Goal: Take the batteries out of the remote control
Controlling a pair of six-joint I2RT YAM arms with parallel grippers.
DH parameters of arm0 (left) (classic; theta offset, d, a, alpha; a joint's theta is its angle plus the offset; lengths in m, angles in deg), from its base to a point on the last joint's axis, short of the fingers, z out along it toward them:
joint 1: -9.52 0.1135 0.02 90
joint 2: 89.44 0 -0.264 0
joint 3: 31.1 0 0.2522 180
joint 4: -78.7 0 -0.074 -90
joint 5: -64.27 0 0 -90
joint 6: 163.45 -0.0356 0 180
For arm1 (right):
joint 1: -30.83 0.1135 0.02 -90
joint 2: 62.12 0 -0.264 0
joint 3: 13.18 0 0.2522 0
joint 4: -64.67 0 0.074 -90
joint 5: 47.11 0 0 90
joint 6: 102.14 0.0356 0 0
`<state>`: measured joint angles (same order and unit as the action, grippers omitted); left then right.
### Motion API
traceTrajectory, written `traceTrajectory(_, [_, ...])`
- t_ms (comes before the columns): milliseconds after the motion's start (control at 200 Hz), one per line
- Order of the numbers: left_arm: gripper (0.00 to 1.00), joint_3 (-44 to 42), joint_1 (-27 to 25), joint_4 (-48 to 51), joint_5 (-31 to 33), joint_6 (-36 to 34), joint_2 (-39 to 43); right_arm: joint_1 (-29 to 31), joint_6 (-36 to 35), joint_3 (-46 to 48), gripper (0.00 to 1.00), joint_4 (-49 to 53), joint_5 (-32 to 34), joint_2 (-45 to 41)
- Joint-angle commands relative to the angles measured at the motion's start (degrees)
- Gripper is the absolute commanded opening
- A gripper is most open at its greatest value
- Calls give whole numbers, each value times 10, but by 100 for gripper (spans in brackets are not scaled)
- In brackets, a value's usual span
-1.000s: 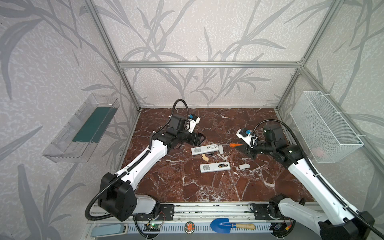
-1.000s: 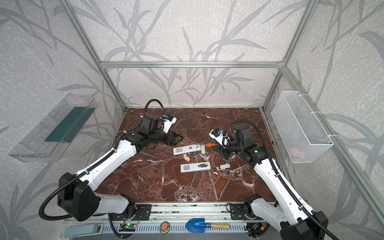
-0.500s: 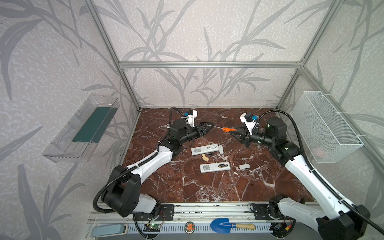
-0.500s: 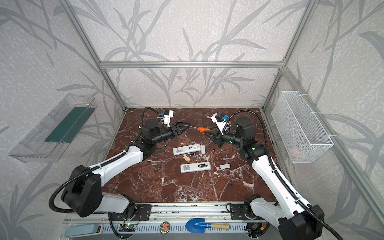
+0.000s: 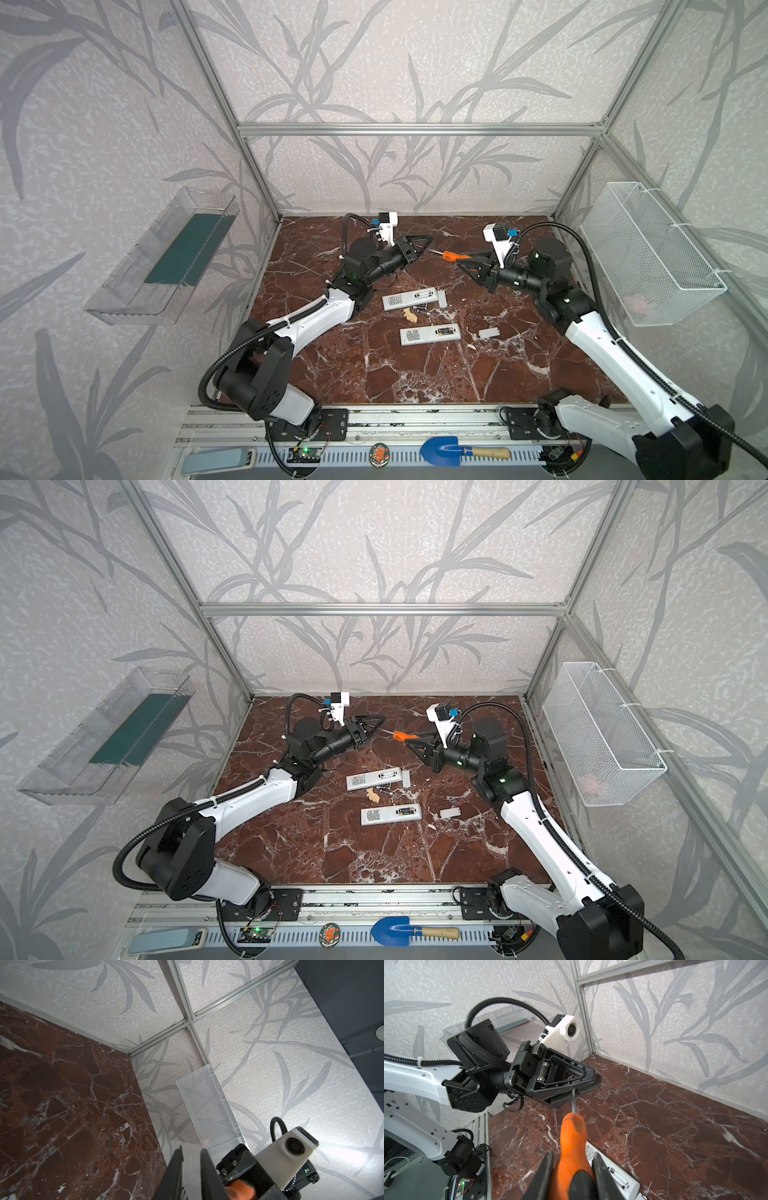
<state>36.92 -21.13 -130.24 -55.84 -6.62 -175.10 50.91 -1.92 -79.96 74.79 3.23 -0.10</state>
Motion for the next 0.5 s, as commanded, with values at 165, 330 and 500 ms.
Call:
traceTrajectory(165, [0,24,-2,-16,22,32,5,-4,87,7,0,-60,29,12])
traceTrajectory(330, [0,45,-2,39,29,54,7,-6,126,-4,47,-12,59,13])
traceTrajectory(500, [0,52,0,66,36,98,3,-26,214,-25,57,18,12,37])
